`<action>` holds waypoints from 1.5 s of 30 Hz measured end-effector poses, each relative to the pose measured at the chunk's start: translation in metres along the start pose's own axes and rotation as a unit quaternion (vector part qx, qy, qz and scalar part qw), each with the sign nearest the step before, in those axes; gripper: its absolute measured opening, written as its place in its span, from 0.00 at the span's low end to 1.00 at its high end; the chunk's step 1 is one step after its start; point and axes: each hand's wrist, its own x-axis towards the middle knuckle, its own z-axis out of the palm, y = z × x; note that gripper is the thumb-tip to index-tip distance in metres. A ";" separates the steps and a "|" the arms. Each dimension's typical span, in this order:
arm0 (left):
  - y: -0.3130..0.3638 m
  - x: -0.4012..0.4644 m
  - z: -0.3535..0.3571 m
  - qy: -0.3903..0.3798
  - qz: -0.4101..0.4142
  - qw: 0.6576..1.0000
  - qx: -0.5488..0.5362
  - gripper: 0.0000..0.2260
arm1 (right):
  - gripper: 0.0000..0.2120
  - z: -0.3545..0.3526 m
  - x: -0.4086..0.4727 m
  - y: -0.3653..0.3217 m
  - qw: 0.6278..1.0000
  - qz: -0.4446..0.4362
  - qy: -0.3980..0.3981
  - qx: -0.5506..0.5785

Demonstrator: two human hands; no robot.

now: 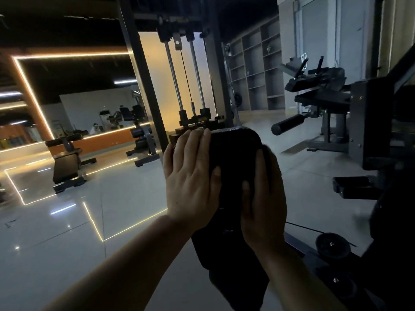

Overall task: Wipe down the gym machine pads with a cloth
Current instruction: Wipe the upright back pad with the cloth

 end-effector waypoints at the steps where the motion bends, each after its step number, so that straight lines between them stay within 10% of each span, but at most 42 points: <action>1: 0.000 0.000 0.000 -0.003 0.002 1.000 -0.006 0.26 | 0.23 0.000 0.017 -0.005 1.000 -0.011 -0.007 0.004; 8: -0.003 -0.001 -0.002 -0.014 0.005 0.999 -0.044 0.26 | 0.21 0.004 0.066 -0.022 0.993 -0.084 -0.037 -0.071; 18: -0.023 -0.021 -0.003 -0.018 0.035 0.998 -0.045 0.28 | 0.26 -0.010 -0.094 0.031 0.973 -0.092 -0.122 -0.171; 27: -0.029 -0.020 0.000 -0.014 0.057 0.997 -0.050 0.26 | 0.24 0.016 0.022 -0.030 0.985 -0.088 -0.069 -0.132; 36: -0.028 -0.019 -0.005 -0.043 0.051 0.994 -0.088 0.28 | 0.25 -0.001 -0.121 0.023 0.945 -0.140 -0.167 -0.242; 45: -0.001 -0.044 -0.025 0.109 0.025 0.962 -0.250 0.18 | 0.27 0.005 -0.021 -0.037 0.983 -0.062 -0.173 -0.026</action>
